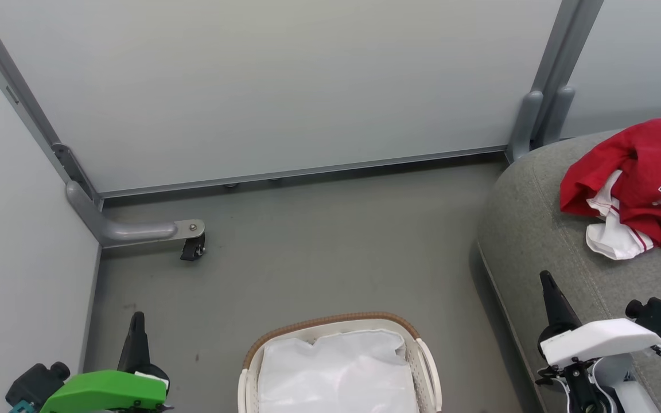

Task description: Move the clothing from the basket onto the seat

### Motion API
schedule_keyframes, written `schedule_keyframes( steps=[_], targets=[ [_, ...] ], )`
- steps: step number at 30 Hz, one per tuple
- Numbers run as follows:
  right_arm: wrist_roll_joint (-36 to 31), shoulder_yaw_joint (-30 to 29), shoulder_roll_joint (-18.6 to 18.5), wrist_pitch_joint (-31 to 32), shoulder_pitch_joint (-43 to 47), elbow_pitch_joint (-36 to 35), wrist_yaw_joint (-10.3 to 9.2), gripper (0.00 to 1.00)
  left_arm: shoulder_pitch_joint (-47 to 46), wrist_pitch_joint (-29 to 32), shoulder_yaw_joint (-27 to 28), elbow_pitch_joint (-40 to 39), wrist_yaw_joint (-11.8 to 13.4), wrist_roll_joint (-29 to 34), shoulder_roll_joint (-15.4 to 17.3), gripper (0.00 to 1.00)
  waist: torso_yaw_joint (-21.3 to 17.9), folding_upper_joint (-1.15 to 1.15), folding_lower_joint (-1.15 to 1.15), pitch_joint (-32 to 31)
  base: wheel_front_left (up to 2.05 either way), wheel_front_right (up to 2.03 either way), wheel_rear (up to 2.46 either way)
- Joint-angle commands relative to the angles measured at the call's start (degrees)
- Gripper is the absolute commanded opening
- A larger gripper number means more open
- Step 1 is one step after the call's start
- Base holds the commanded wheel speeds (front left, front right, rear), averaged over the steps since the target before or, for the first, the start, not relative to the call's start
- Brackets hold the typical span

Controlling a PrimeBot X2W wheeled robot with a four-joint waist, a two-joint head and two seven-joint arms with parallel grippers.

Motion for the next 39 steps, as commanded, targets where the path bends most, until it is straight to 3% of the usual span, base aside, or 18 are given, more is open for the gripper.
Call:
schedule_keyframes(
  steps=[1, 39],
  targets=[
    [1.7, -0.4, -0.3, 0.4, -0.3, -0.9, -0.02, 0.0, -1.8, 0.4, 0.5, -0.7, -0.3, -1.6, 0.2, 0.0, 0.0, 0.0, 0.0, 0.0, 0.0, 0.0, 0.0],
    [24.3, -3.2, -0.5, 6.3, 0.1, -3.4, -0.03, 0.0, -4.8, 6.3, 3.9, -1.3, -1.6, -20.9, 0.2, 0.0, -0.9, 0.0, 0.0, 0.5, 0.0, 0.0, 0.0]
  ],
)
